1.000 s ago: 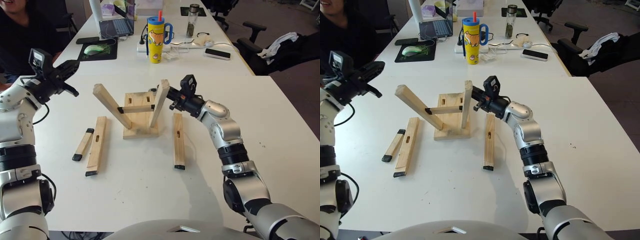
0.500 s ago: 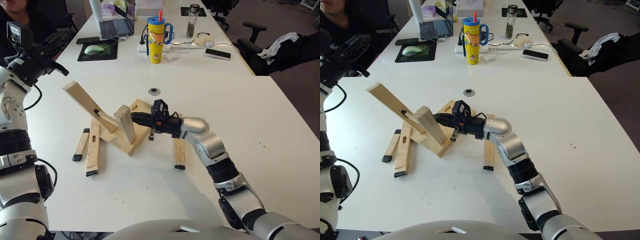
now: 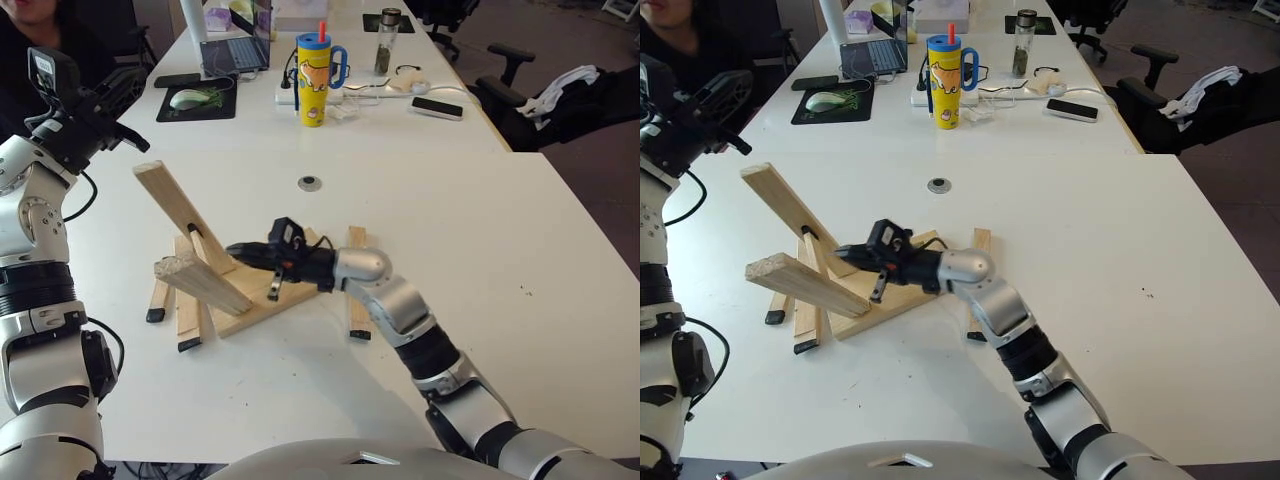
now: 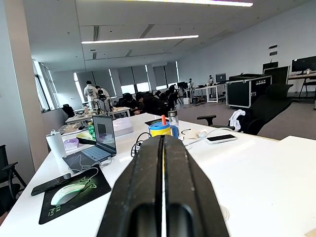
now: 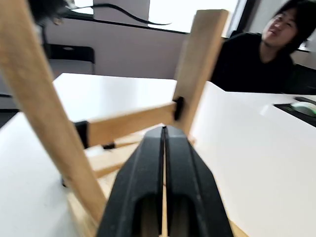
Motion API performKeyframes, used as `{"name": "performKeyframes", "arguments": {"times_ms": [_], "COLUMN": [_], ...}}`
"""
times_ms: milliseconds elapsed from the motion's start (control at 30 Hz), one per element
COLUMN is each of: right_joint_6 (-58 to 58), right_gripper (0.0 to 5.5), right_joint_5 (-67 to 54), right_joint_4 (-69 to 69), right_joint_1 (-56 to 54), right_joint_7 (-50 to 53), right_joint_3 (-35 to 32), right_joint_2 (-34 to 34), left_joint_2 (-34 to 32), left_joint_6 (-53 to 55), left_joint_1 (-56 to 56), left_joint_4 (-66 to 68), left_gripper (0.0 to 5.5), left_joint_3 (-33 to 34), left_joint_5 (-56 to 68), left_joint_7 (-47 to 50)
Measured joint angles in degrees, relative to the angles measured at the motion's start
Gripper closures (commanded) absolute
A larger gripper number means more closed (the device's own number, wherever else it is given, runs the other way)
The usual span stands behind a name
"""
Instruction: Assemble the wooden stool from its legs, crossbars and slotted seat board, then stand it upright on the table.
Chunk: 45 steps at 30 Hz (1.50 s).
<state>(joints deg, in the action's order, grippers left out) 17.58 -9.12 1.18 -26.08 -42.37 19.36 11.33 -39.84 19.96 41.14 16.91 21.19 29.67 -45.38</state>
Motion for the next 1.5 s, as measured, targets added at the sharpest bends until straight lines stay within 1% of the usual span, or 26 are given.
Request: {"name": "performKeyframes", "arguments": {"times_ms": [100, 167, 233, 300, 367, 433, 500, 567, 700, 800, 900, 967, 1067, 1200, 1333, 1500], "right_joint_6": [0.72, 0.23, -0.76, -2.04, -2.37, -2.71, -3.12, -3.13, -2.6, -1.02, 0.04, 1.11, 3.11, 4.17, 5.6, 7.72], "right_gripper": [5.5, 5.5, 5.5, 5.5, 5.5, 5.5, 5.5, 5.5, 5.5, 5.5, 5.5, 5.5, 5.5, 5.5, 5.5, 5.5], "right_joint_5": [2.09, 4.35, 6.03, 7.21, 8.39, 8.86, 9.45, 9.98, 10.97, 11.23, 11.2, 11.01, 10.98, 10.96, 10.88, 10.82], "right_joint_4": [-0.61, -4.03, -6.68, -9.54, -10.68, -12.5, -13.14, -13.27, -14.09, -14.33, -14.25, -13.69, -11.97, -10.42, -8.47, -6.3], "right_joint_1": [2.23, 3.12, 3.51, 3.81, 4.37, 4.68, 4.63, 4.47, 3.41, 2.22, 1.74, 1.72, 2.01, 2.65, 3.15, 3.58], "right_joint_7": [1.1, 1.72, 1.81, 1.74, 2.35, 2.89, 3.09, 3.15, 2.83, 2.72, 2.74, 2.7, 2.57, 2.19, 1.13, -0.24], "right_joint_3": [-2.67, -2.95, -2.3, -0.86, -0.32, 0.35, 0.51, 0.99, 2.0, 2.93, 3.18, 3.22, 3.56, 3.79, 4.24, 4.82], "right_joint_2": [5.21, 7.38, 7.88, 7.86, 6.99, 6.04, 5.71, 5.68, 5.7, 5.76, 5.71, 5.68, 5.82, 5.94, 6.36, 7.09], "left_joint_2": [-3.5, -9.52, -15.96, -23.42, -25.29, -25.37, -25.65, -26.07, -26.02, -26.2, -25.9, -24.94, -22.37, -20.94, -20.69, -17.43], "left_joint_6": [6.98, 9.91, 8.5, 5.86, 2.69, -0.86, -2.87, -1.26, 4.51, 5.4, 8.22, 9.07, 9.79, 10.21, 9.03, 6.77], "left_joint_1": [1.9, 3.19, 0.8, -7.29, -10.37, -11.75, -12.44, -15.8, -25.22, -30.32, -33.97, -36.52, -38.77, -42.53, -43.12, -40.16], "left_joint_4": [0.89, 2.73, 3.63, 6.32, 13.18, 19.54, 20.83, 15.96, -1.98, -11.77, -19.7, -24.19, -27.68, -31.55, -30.83, -26.83], "left_gripper": [5.49, 5.49, 5.49, 5.49, 5.49, 5.49, 5.49, 5.49, 5.49, 5.49, 5.49, 5.49, 5.49, 5.49, 5.49, 5.49], "left_joint_3": [3.68, 3.54, -0.69, -8.5, -14.83, -16.74, -17.81, -19.86, -24.3, -26.52, -26.71, -26.86, -28.42, -30.07, -30.48, -31.41], "left_joint_5": [6.47, 7.47, 3.83, -3.0, -8.41, -10.71, -10.49, -6.52, 2.98, 3.69, 4.76, 4.58, 1.32, -1.95, -5.98, -10.65], "left_joint_7": [-4.0, -10.31, -18.6, -30.27, -38.41, -42.61, -44.84, -46.26, -47.02, -47.03, -46.13, -43.66, -37.75, -32.33, -29.42, -25.54]}}
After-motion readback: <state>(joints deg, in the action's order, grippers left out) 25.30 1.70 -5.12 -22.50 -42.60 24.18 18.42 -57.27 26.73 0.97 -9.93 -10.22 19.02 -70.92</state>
